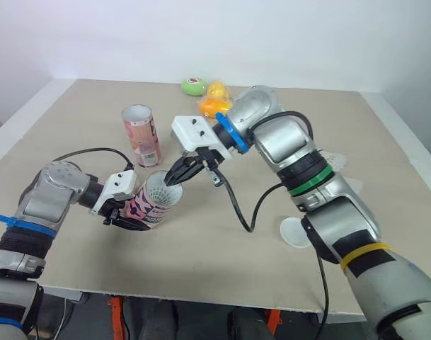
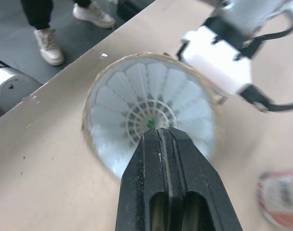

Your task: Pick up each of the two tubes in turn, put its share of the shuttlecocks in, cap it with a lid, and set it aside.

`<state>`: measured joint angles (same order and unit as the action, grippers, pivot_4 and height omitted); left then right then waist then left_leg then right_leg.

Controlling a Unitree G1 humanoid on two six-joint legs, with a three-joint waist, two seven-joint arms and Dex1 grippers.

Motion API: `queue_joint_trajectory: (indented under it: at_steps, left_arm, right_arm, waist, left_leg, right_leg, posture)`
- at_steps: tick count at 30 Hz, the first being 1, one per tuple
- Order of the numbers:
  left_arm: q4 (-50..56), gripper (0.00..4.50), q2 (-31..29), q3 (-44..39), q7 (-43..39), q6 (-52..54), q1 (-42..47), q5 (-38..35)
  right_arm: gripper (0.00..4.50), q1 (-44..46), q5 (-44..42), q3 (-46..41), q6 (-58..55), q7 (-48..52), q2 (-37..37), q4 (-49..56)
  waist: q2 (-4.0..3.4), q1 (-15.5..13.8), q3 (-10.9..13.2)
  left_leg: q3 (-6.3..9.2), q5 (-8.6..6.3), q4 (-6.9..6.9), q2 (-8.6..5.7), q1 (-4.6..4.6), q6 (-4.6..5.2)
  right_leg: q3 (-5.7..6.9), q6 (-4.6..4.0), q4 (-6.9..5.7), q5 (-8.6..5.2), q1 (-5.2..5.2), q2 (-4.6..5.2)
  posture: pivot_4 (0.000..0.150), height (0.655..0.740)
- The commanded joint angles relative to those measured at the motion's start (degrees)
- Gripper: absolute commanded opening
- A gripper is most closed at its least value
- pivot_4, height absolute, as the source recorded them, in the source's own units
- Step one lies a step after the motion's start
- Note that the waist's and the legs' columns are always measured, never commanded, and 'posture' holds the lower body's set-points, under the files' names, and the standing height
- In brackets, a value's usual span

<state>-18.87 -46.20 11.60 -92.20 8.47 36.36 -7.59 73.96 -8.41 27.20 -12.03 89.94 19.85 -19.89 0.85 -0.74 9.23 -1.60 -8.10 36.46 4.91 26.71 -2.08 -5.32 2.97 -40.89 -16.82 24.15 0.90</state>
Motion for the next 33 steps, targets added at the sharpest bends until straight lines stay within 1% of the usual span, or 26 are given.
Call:
queue_joint_trajectory:
  at_steps: [1,5,6,9,10,12,14,15,16,17,19,22,26,27,29,33]
  left_arm:
    - [-0.86,2.65,2.23,1.72,0.29,-1.57,0.5,0.41]
    - [-0.55,2.65,4.27,-0.77,0.77,-1.85,1.67,-2.63]
    - [-0.4,2.65,4.85,-1.53,1.04,-1.5,1.96,-3.4]
    - [0.83,2.65,5.97,-3.26,1.07,0.3,2.35,-5.99]
    - [1.08,2.65,6.48,-3.73,1.39,0.58,2.59,-6.81]
    - [1.86,2.65,7.87,-4.79,2.17,1.99,3.22,-9.13]
    - [3.07,2.65,9.51,-5.81,3.15,3.6,3.67,-11.65]
    - [3.77,2.65,10.32,-6.25,3.48,4.75,3.72,-12.94]
    - [4.43,2.65,11.11,-6.65,3.95,5.58,3.57,-14.04]
    - [4.8,2.65,11.97,-7.0,4.7,6.35,3.39,-14.99]
    - [5.69,2.65,14.21,-7.25,6.16,8.01,2.0,-16.77]
    - [6.34,2.65,17.85,-6.85,9.08,9.06,-0.13,-17.87]
    - [4.32,2.65,23.14,-4.91,12.75,7.58,-2.29,-16.34]
    - [3.96,2.65,23.89,-4.5,13.19,7.1,-2.62,-15.86]
    - [2.84,2.65,25.38,-3.46,13.68,5.73,-3.25,-14.81]
    - [-1.57,2.65,28.2,-1.23,14.6,0.2,-4.02,-11.55]
  right_arm:
    - [0.03,0.08,-1.99,-3.14,-0.62,2.52,4.38,5.54]
    - [0.03,-2.99,-4.49,-8.7,-4.18,-0.27,10.53,10.98]
    - [0.03,-4.31,-5.28,-9.82,-5.19,-0.29,12.22,12.65]
    - [0.03,-8.87,-6.17,-12.74,-8.26,-1.84,17.44,17.38]
    - [0.03,-10.72,-6.07,-13.49,-9.12,-2.57,19.22,19.0]
    - [0.03,-15.4,-5.92,-15.0,-10.96,-3.95,23.1,22.51]
    - [0.64,-20.72,-7.24,-16.76,-13.75,-4.49,26.86,26.81]
    - [0.84,-24.05,-7.82,-17.61,-14.43,-4.32,29.04,29.28]
    - [1.46,-26.68,-7.77,-18.29,-14.86,-4.98,30.6,30.9]
    - [1.78,-28.75,-7.92,-18.96,-15.56,-5.64,31.82,31.92]
    - [2.8,-33.77,-6.24,-19.36,-14.08,-6.13,35.33,33.1]
    - [4.2,-38.21,-4.13,-18.52,-12.53,-6.23,39.35,32.55]
    - [4.2,-40.26,-0.3,-16.57,-9.26,-7.07,41.65,28.78]
    - [4.2,-40.46,0.34,-16.31,-8.56,-7.13,41.85,28.1]
    - [4.2,-40.49,1.21,-15.91,-7.85,-7.09,41.76,26.54]
    - [4.2,-40.15,3.2,-15.02,-6.4,-7.15,41.12,22.34]
  waist:
    - [0.0,-0.07,0.0]
    - [0.02,-0.25,0.01]
    - [0.14,-0.26,0.08]
    - [0.52,0.17,0.26]
    - [0.51,0.3,0.27]
    - [0.47,0.39,0.3]
    - [0.43,0.4,0.33]
    - [0.4,0.4,0.35]
    - [0.37,0.41,0.36]
    - [0.31,0.41,0.4]
    - [0.22,0.54,0.46]
    - [0.19,0.69,0.48]
    - [0.19,0.9,0.49]
    - [0.19,0.9,0.49]
    - [0.2,0.98,0.49]
    - [0.2,1.07,0.49]
  left_leg:
    - [0.01,0.0,0.0,-0.07,0.01,0.0]
    - [-0.03,0.01,0.02,-0.29,0.03,0.02]
    - [-0.03,0.01,0.04,-0.3,0.08,0.03]
    - [-0.04,0.02,0.1,-0.18,0.48,0.04]
    - [-0.02,0.03,0.09,-0.12,0.62,0.04]
    - [0.02,0.03,-0.07,-0.11,0.63,0.04]
    - [0.09,0.02,-0.18,-0.09,0.63,0.04]
    - [0.11,0.01,-0.26,-0.09,0.63,0.05]
    - [0.13,-0.01,-0.33,-0.11,0.63,0.08]
    - [0.14,-0.03,-0.33,-0.12,0.63,0.08]
    - [0.14,-0.07,-0.35,-0.16,0.63,0.11]
    - [0.12,-0.08,-0.27,-0.17,0.61,0.12]
    - [0.16,-0.07,-0.12,-0.16,0.58,0.1]
    - [0.16,-0.06,-0.05,-0.16,0.56,0.09]
    - [0.14,-0.02,0.06,-0.16,0.56,0.04]
    - [0.12,0.09,0.1,-0.18,0.53,-0.02]
  right_leg:
    - [0.02,0.05,0.0,-0.05,-0.02,0.08]
    - [0.09,0.12,0.02,-0.08,-0.08,0.39]
    - [0.14,0.12,0.06,-0.08,-0.09,0.44]
    - [0.34,0.05,0.09,0.04,-0.02,0.44]
    - [0.43,0.22,0.09,0.2,0.11,0.41]
    - [0.48,0.15,0.06,0.1,0.18,0.38]
    - [0.51,0.09,0.01,-0.03,0.2,0.29]
    - [0.51,0.09,0.0,-0.07,0.21,0.26]
    - [0.49,0.13,0.0,-0.11,0.18,0.26]
    - [0.48,0.14,0.0,-0.12,0.18,0.25]
    - [0.45,0.2,0.03,-0.17,0.14,0.26]
    - [0.41,0.21,0.04,-0.17,0.12,0.26]
    - [0.41,0.27,0.03,-0.15,0.04,0.23]
    - [0.41,0.33,0.03,-0.15,0.0,0.23]
    - [0.38,0.72,0.07,-0.19,-0.03,0.25]
    - [0.33,0.79,0.09,-0.07,-0.07,0.26]
  posture:
    - [0.15,0.6917]
    - [0.15,0.6917]
    - [0.15,0.6917]
    - [0.15,0.6917]
    - [0.15,0.6917]
    - [0.15,0.6917]
    - [0.15,0.6917]
    - [0.15,0.6917]
    - [0.15,0.6917]
    - [0.15,0.6917]
    - [0.15,0.6917]
    - [0.15,0.6917]
    - [0.15,0.6917]
    - [0.15,0.6917]
    - [0.15,0.6917]
    - [0.15,0.6917]
